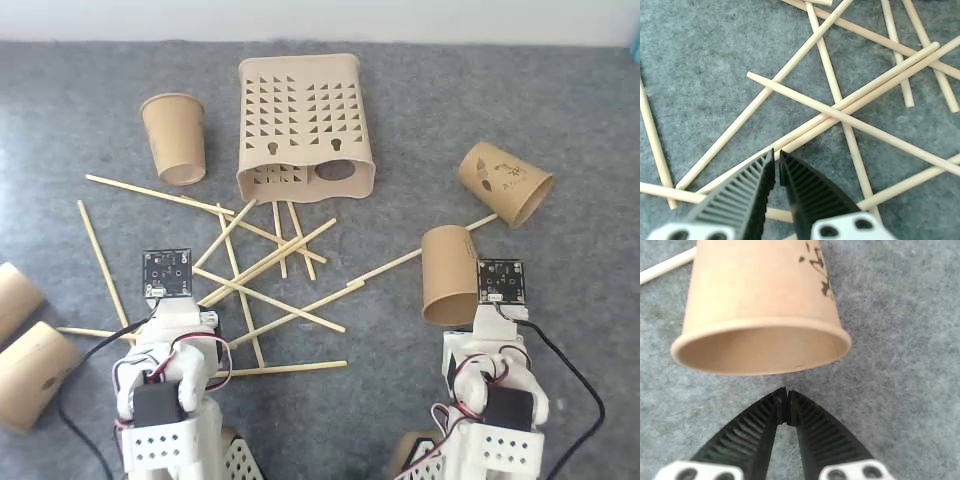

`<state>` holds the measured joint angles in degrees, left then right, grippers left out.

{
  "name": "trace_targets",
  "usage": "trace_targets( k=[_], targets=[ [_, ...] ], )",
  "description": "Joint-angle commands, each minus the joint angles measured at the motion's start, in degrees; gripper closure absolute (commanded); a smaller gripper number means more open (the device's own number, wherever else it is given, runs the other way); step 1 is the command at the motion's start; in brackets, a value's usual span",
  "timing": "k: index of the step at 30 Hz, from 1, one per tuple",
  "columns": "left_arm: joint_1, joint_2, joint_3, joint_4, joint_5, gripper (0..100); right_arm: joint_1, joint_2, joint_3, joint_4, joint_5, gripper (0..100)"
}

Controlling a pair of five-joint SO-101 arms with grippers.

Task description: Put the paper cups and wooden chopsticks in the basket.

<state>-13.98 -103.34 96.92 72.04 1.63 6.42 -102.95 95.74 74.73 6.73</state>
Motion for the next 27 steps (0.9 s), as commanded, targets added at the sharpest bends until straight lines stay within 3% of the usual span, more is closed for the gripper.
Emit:
trace_targets(
  k=[1, 7, 14, 18, 23, 27],
  targets=[
    [-0.1, -0.9, -2.1, -1.2, -0.4, 99, 3.6, -1.1, -3.5, 0.9, 1.1, 99.0],
    [-0.2, -0.9, -7.0, -1.7, -0.4, 98, 11.0, -1.1, -8.4, 0.2, 1.1, 99.0],
    [-0.2, -0.9, -7.5, -3.0, -1.1, 98, 5.1, -1.1, -8.3, -0.3, 1.8, 98.9],
    [-0.2, -0.6, -8.3, -8.6, -8.3, 95, 3.0, -1.1, -7.4, -7.7, 6.5, 98.8],
    [-3.3, -0.4, -16.1, -2.3, -1.8, 82, 0.7, -1.1, -10.0, -7.2, 6.3, 97.1],
    [-3.1, -0.4, -20.2, -2.1, -1.2, 83, -0.8, -1.0, -13.2, -6.4, 1.3, 91.0]
  ],
)
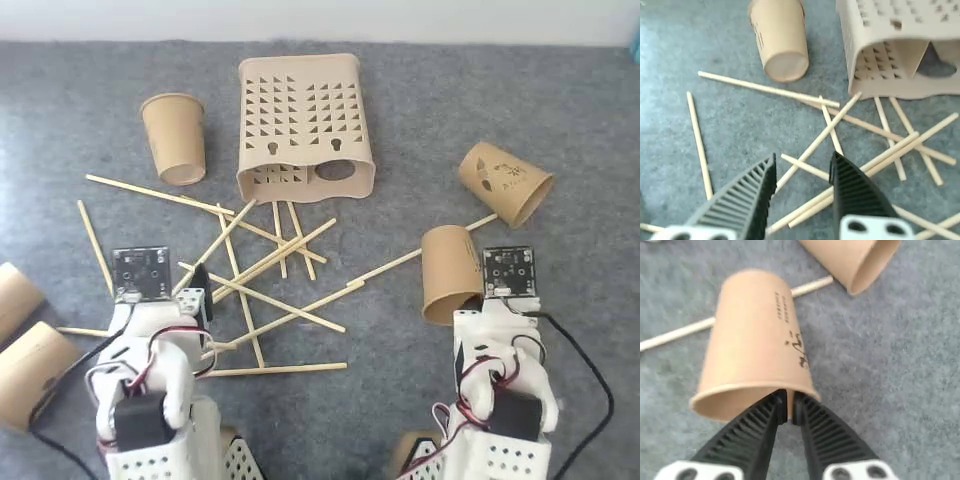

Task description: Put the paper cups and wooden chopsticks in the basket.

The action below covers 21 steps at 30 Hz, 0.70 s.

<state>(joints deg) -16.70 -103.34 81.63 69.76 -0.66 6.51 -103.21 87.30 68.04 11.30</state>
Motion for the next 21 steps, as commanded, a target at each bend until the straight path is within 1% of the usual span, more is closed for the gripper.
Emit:
trace_targets(
  k=[1, 4, 7, 10, 15, 19, 21],
  targets=[
    [0.3, -0.4, -5.3, 0.2, 1.1, 84, -1.0, -0.7, -5.5, 0.4, -4.1, 90.9],
    [1.3, 2.6, -6.7, 0.2, 1.1, 84, -1.0, -0.3, -7.8, 0.4, -4.5, 92.1],
    [1.4, 11.0, -9.9, -1.6, 1.2, 84, -1.1, 4.4, -11.1, 0.4, -4.7, 92.4],
    [1.4, 22.4, -16.0, -3.6, 1.4, 84, -1.1, 14.7, -15.6, -0.7, -4.9, 92.3],
    [4.9, 40.2, -27.7, -3.6, 1.9, 84, -1.8, 36.0, -22.6, -4.4, -10.5, 92.2],
    [8.5, 52.2, -34.3, -4.3, 7.2, 84, -2.2, 49.7, -22.9, -12.8, -16.7, 92.2],
    [10.5, 57.4, -36.4, -6.3, 8.8, 84, -1.5, 55.3, -22.9, -16.0, -18.4, 92.2]
  ],
)
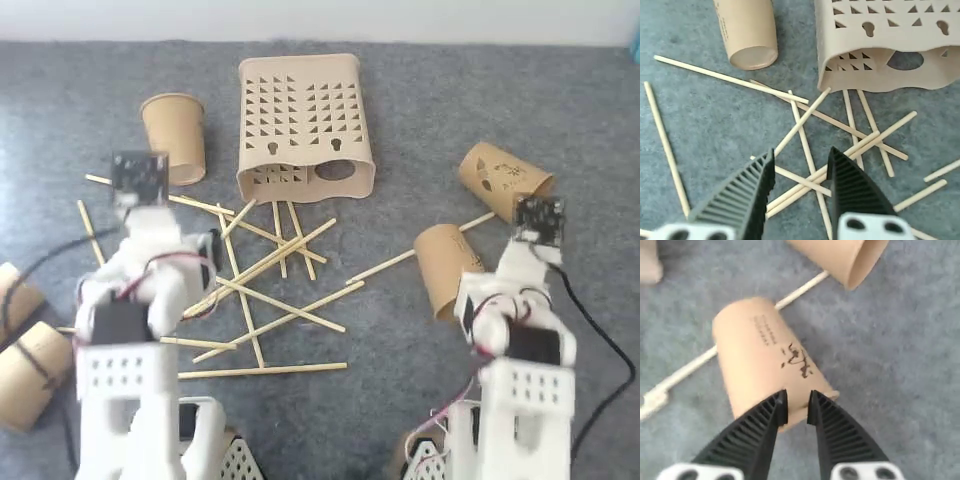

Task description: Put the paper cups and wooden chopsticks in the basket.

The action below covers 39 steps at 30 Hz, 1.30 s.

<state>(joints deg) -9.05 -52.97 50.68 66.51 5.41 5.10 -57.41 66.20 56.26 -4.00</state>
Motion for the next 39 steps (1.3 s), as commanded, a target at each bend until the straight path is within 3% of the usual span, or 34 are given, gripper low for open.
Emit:
trace_targets(
  k=[1, 9, 14, 18, 25, 39],
  targets=[
    [3.7, 9.7, -6.2, -4.7, 3.3, 84, 0.6, 11.8, -1.8, -5.6, -3.4, 92.2],
    [8.0, 25.4, -6.7, -24.6, 7.5, 84, 2.9, 15.4, -1.8, -8.1, -3.7, 92.2],
    [7.6, 31.6, -5.3, -39.7, 7.8, 84, 2.9, 13.2, -0.7, -8.5, -3.6, 92.1],
    [7.5, 36.4, -4.4, -46.9, 7.7, 84, 2.9, 11.1, -0.1, -8.1, -3.5, 92.1],
    [7.2, 44.6, -4.5, -52.9, 6.0, 84, 2.9, 8.0, 1.6, -8.1, -3.4, 92.1],
    [6.1, 44.3, -2.7, -52.4, 2.9, 84, 2.6, 1.5, 4.9, -8.2, -3.3, 92.1]
  ],
)
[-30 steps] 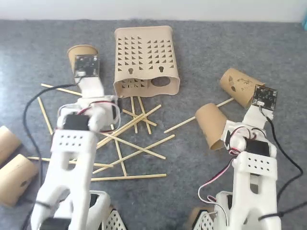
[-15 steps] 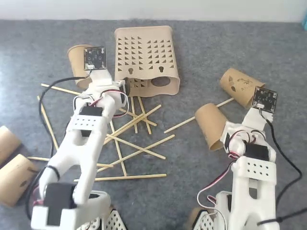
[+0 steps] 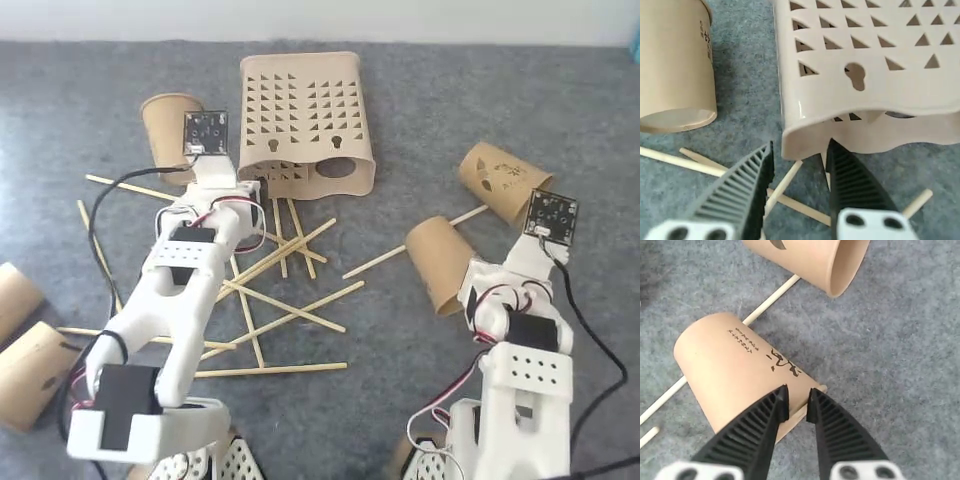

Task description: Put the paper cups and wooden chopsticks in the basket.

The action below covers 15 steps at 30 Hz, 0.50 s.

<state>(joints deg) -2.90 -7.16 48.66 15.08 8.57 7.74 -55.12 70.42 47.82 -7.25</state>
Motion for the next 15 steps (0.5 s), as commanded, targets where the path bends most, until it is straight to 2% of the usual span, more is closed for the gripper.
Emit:
trace_targets(
  k=[1, 8, 15],
  targets=[
    [-0.1, -1.0, -0.4, -2.5, -0.3, 84, 0.0, -1.1, 1.1, 0.2, -0.1, 92.1],
    [-0.6, 7.3, 0.8, -18.9, -0.3, 84, 0.0, -2.9, 1.8, 0.3, -0.1, 92.1],
    [-0.2, 10.8, 0.9, -26.4, -0.1, 84, 0.0, -2.9, 1.8, 0.3, -0.1, 92.1]
  ],
)
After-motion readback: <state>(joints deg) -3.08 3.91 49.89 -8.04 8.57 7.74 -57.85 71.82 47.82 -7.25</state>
